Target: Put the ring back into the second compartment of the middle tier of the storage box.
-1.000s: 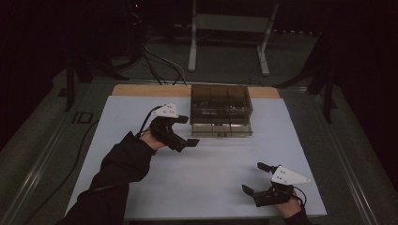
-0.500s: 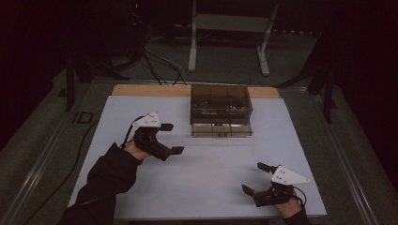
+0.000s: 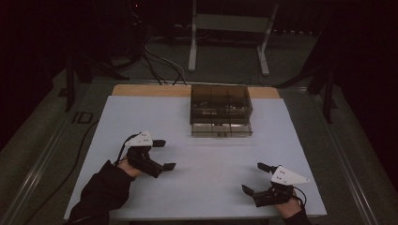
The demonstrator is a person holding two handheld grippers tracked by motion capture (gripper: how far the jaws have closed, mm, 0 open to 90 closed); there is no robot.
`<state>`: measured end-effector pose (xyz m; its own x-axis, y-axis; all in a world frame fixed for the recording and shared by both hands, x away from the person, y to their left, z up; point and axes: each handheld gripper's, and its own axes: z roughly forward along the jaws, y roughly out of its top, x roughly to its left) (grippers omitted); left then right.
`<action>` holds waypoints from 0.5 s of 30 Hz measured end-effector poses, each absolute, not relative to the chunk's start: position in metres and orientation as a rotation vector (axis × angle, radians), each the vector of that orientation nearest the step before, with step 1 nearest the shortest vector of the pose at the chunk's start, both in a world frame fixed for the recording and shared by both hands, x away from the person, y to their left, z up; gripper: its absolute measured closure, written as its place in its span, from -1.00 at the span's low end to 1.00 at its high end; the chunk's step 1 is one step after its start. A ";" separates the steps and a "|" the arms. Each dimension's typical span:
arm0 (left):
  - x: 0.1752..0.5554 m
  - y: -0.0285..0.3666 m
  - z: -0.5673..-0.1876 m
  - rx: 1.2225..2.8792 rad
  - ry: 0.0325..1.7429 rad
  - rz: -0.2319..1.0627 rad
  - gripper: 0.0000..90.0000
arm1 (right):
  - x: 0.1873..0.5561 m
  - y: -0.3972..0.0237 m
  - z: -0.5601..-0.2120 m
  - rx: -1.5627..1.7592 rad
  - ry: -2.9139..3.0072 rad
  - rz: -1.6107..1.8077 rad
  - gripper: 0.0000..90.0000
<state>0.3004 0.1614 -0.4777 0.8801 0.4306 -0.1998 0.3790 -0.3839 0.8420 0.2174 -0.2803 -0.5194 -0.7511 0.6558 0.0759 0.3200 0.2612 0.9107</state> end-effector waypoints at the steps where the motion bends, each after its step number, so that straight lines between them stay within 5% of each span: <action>1: 0.298 0.164 -0.481 2.007 0.594 0.063 -0.98 | 0.217 -0.280 -0.519 0.897 2.220 1.486 -1.00; 15: 0.268 0.200 -0.505 2.024 0.674 0.150 -0.98 | 0.217 -0.280 -0.520 0.892 2.224 1.477 -1.00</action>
